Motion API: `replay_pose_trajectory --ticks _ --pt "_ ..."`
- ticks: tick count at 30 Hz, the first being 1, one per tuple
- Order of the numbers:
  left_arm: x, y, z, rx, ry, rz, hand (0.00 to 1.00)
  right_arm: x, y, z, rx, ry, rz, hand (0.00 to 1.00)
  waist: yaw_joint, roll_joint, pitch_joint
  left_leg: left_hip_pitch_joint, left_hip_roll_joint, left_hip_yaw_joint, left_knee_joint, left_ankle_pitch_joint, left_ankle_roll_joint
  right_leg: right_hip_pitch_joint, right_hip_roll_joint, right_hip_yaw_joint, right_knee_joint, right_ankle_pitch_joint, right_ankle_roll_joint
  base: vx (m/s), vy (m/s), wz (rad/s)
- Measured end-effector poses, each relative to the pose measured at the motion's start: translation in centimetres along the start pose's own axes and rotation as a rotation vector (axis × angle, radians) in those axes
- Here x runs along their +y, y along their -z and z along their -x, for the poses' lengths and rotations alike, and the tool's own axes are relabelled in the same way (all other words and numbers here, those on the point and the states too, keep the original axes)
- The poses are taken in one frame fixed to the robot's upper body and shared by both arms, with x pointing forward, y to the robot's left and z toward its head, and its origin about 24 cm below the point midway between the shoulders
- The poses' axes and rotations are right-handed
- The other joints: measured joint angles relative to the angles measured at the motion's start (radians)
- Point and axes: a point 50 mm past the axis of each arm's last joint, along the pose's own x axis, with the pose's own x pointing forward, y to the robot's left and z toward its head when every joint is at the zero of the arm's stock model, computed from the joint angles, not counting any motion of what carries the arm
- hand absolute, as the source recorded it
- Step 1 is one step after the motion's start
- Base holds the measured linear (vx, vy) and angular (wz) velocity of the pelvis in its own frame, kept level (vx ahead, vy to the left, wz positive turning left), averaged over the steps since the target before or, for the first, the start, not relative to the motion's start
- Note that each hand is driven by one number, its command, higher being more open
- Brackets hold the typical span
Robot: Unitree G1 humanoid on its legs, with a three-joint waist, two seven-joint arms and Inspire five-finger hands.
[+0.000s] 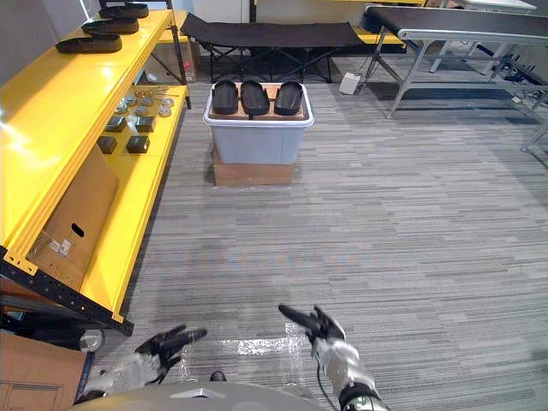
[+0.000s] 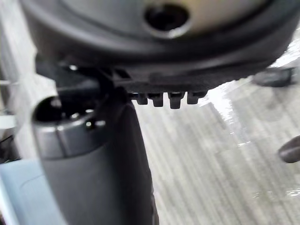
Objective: Walk over and take three plastic housings, then place them on the shelf
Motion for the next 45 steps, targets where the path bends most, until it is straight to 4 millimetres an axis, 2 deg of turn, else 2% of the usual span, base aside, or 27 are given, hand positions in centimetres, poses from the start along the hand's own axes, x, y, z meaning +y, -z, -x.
replay_pose_trajectory --ticks 1,4,10,12,21,26,32,34,36,37,38,39,40,42,45 --pt "-0.8 -1.0 -0.2 -0.033 0.035 0.004 1.00 1.0 -1.4 -0.2 -0.044 -0.038 0.029 1.00 -0.004 -0.002 0.001 -0.001 0.000 0.004 0.000 0.000 0.000 0.001 0.002 0.002 -0.008 0.004 -0.001 0.03 0.006 -0.04" --pt "-1.7 -1.9 -0.2 -0.066 0.069 -0.013 1.00 1.8 -2.4 -0.4 -0.077 -0.078 0.054 1.00 -0.007 -0.002 0.001 -0.004 0.001 0.015 0.001 0.002 0.003 0.002 0.005 0.007 -0.015 0.007 -0.002 0.08 0.000 -0.09" --pt "-1.9 -1.7 -0.2 -0.064 0.095 0.013 1.00 2.0 -1.8 -0.3 -0.052 -0.085 0.073 1.00 -0.016 0.000 0.000 -0.001 0.004 0.028 0.005 0.001 -0.011 0.009 0.008 0.004 -0.027 0.007 -0.002 0.07 -0.014 -0.03" --pt "-1.7 -1.3 -0.1 -0.057 0.093 0.029 1.00 2.0 -1.6 -0.3 -0.046 -0.086 0.079 1.00 -0.025 -0.001 0.000 0.013 0.007 0.040 0.005 -0.002 -0.035 0.020 0.008 0.004 -0.024 0.008 -0.002 0.02 -0.017 -0.08" --pt "-1.5 -1.7 0.5 -0.155 0.080 0.074 1.00 1.1 -0.1 0.3 -0.069 -0.003 0.039 1.00 -0.030 0.000 -0.002 0.010 0.016 0.044 0.004 -0.002 -0.042 -0.001 0.008 0.002 0.008 0.007 -0.002 -0.04 0.002 -0.02" --pt "-0.9 -0.5 0.7 -0.143 0.033 0.119 1.00 1.3 0.7 0.5 -0.078 0.037 -0.002 1.00 -0.030 0.000 -0.003 -0.002 0.016 0.041 0.001 0.006 -0.031 -0.017 0.008 -0.002 0.013 0.004 -0.006 -0.09 0.000 -0.01" --pt "-0.1 2.2 1.8 -0.108 -0.002 0.078 1.00 0.8 1.7 1.3 -0.089 0.043 -0.029 1.00 -0.019 -0.001 -0.003 -0.011 0.021 0.042 0.000 0.007 -0.016 -0.036 0.012 0.001 0.020 -0.005 -0.008 -0.08 0.020 0.00" --pt "0.2 2.8 2.1 -0.096 -0.008 0.086 1.00 0.6 1.8 1.5 -0.094 0.037 -0.039 1.00 -0.007 -0.003 -0.002 -0.017 0.019 0.047 0.001 -0.001 -0.002 -0.058 0.002 0.003 0.062 -0.027 -0.022 -0.02 0.047 -0.06" --pt "0.3 3.0 2.2 -0.092 0.007 0.060 1.00 0.2 2.2 2.0 -0.099 0.030 -0.079 1.00 -0.005 -0.021 -0.005 -0.030 0.002 0.046 0.001 -0.011 0.008 -0.128 -0.053 -0.006 0.204 -0.097 -0.004 0.03 0.065 0.19" --pt "0.3 2.9 2.2 -0.093 0.013 0.050 1.00 0.1 2.4 2.1 -0.098 0.032 -0.082 1.00 -0.005 -0.026 -0.005 -0.031 -0.003 0.044 0.001 -0.013 0.010 -0.145 -0.069 -0.009 0.252 -0.108 0.000 0.08 0.041 0.21" --pt "0.3 2.6 2.3 -0.102 0.019 0.046 1.00 0.1 2.5 2.2 -0.094 0.035 -0.084 1.00 -0.001 -0.034 0.002 -0.032 -0.011 0.038 0.001 -0.019 0.028 -0.195 -0.107 0.003 0.379 -0.125 -0.015 0.11 0.034 0.10" --pt "0.2 2.4 2.3 -0.112 0.024 0.043 1.00 0.0 2.7 2.3 -0.091 0.037 -0.091 1.00 -0.004 -0.030 0.013 -0.025 -0.007 0.027 0.009 -0.022 0.040 -0.286 -0.150 0.008 0.556 -0.129 -0.017 0.12 0.034 0.16" --pt "0.0 2.2 2.2 -0.117 0.030 0.039 1.00 0.0 3.0 2.3 -0.083 0.037 -0.092 1.00 -0.010 -0.028 0.023 -0.025 0.000 0.017 0.030 -0.031 0.048 -0.302 -0.160 0.011 0.592 -0.138 -0.023 0.13 0.047 0.33" --pt "-0.2 1.4 2.1 -0.138 0.043 0.032 1.00 -0.4 4.0 2.8 -0.059 0.045 -0.092 1.00 -0.015 -0.015 0.051 -0.027 0.040 -0.004 0.109 -0.080 0.031 -0.325 -0.148 0.024 0.539 -0.153 -0.017 0.16 0.037 0.33" --pt "0.0 0.9 2.2 -0.149 0.041 0.020 1.00 -0.7 4.9 3.2 -0.035 0.052 -0.090 1.00 -0.012 -0.019 0.051 -0.026 0.071 -0.016 0.168 -0.129 -0.005 -0.367 -0.136 0.062 0.364 -0.103 0.030 0.28 -0.004 0.16"
